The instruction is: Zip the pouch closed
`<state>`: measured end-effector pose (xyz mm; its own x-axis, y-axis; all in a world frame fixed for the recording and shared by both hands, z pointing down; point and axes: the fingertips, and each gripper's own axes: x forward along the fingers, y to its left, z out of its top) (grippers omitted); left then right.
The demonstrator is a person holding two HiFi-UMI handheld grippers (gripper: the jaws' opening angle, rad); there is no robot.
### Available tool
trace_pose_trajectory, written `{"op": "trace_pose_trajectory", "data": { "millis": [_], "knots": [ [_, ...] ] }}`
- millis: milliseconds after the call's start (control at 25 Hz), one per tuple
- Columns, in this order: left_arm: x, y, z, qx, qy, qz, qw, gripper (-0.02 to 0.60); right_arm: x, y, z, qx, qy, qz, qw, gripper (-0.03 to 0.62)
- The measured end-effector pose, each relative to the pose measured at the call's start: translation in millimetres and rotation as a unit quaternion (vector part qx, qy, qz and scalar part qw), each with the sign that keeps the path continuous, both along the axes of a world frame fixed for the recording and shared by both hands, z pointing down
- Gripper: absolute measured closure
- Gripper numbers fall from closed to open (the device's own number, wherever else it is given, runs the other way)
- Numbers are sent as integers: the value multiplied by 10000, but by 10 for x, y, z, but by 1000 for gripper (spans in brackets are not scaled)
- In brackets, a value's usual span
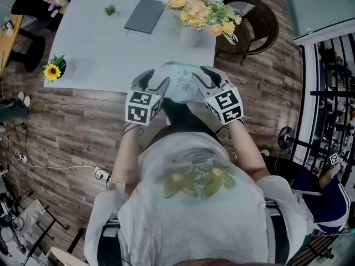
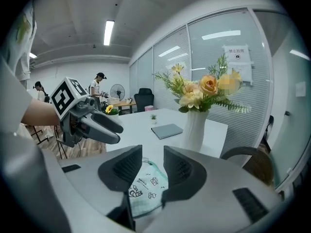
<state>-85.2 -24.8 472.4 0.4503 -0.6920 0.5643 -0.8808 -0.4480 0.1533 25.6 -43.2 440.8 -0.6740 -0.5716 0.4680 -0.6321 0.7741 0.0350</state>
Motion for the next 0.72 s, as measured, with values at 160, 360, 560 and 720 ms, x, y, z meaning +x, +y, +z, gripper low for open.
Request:
{"op": "trace_pose_trajectory", "data": {
  "millis": [160, 360, 560, 720],
  "knots": [
    [-6, -184, 237, -244, -128, 107, 9996, 360, -76, -161, 187, -152, 42, -54, 9999, 447],
    [-11, -397, 591, -670, -310, 233, 9970, 362, -180, -313, 434, -440, 87, -119, 9989, 447],
    [-30, -527, 937, -1106, -480, 304, 9922, 362, -290, -415, 668, -660, 161, -199, 9975, 447],
    [-31, -627, 1223, -1408, -668, 395, 9870, 363, -348, -505, 845, -786, 245, -256, 9963, 447]
  ]
}}
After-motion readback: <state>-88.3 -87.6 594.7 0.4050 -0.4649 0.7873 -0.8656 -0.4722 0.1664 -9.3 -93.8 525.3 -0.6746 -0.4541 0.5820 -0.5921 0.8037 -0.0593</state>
